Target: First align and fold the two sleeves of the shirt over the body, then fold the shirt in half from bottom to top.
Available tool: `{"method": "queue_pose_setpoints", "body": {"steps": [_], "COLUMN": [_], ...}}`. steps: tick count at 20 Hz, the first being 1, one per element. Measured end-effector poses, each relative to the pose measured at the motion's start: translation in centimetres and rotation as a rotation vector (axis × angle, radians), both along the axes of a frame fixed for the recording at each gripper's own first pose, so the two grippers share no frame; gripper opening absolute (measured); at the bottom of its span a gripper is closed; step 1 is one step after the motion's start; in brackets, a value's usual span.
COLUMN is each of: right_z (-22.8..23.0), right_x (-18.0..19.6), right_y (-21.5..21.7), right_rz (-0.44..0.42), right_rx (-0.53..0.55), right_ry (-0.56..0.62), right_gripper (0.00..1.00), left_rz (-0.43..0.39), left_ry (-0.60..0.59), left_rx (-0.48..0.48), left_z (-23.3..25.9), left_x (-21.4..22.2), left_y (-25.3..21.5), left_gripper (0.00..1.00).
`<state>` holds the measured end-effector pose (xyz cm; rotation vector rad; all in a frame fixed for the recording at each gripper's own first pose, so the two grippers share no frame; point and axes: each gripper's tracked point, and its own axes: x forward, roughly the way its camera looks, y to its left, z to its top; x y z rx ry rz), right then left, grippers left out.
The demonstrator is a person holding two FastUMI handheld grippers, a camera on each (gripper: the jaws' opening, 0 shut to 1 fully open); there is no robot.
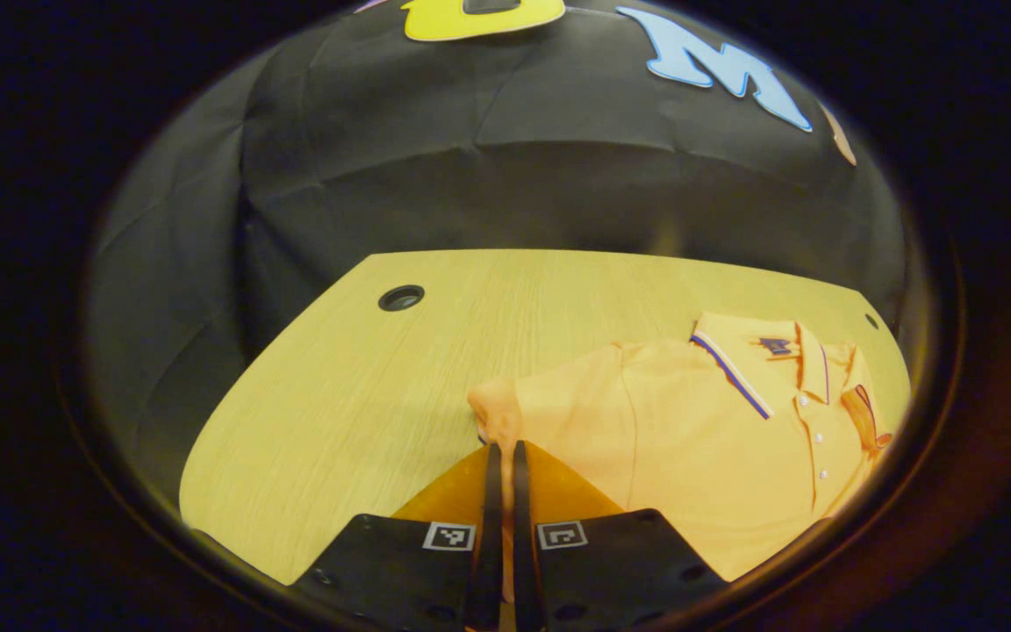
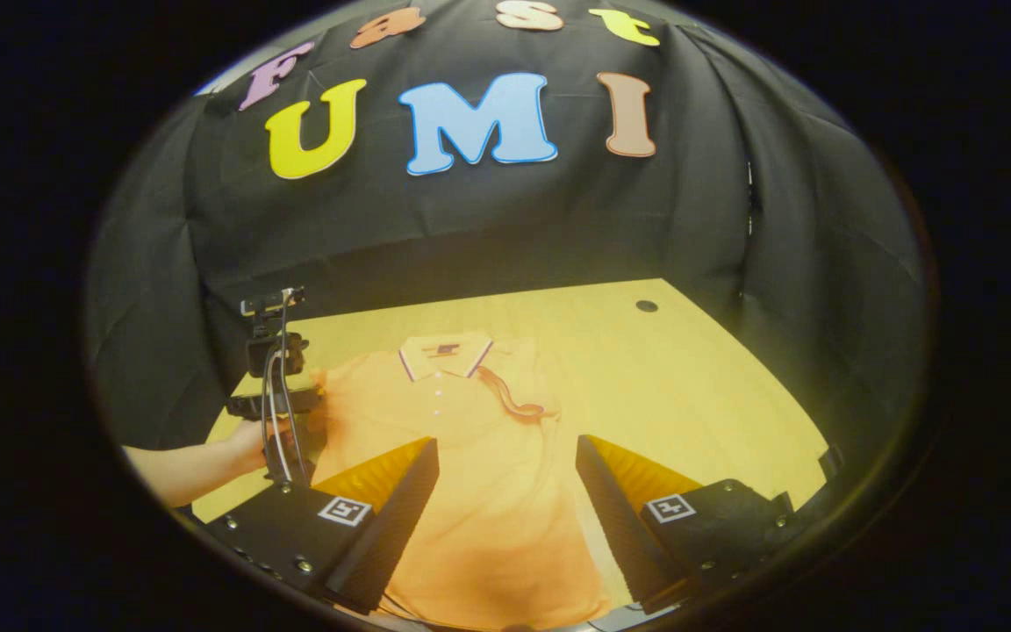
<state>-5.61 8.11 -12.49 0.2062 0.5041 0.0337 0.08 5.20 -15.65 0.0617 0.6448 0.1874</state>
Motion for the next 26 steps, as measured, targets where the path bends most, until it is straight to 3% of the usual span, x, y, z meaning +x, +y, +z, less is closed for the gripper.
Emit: {"method": "queue_pose_setpoints", "body": {"steps": [1, 14, 19, 26], "right_z": [0.0, 0.3, 0.3, 0.2], "right_x": [-0.1, 0.4, 0.3, -0.2], "right_y": [-0.1, 0.1, 0.1, -0.9], "right_rz": [0.0, 0.016, 0.012, -0.017], "right_rx": [-0.005, -0.029, -0.023, -0.032], "right_ry": [-0.001, -0.005, -0.004, 0.001], "right_gripper": [0.98, 0.98, 0.98, 0.98], "left_rz": [-0.007, -0.039, -0.1, -0.183], "left_ry": [0.004, -0.084, -0.119, -0.096], "left_rx": [0.007, 0.033, 0.053, 0.062], "left_z": [0.1, 4.6, 6.8, 6.2], "left_x": [0.0, 0.6, 1.2, 2.0], "left_y": [-0.2, -2.0, -5.0, -9.4], "left_gripper": [0.06, 0.06, 0.06, 0.06]}}
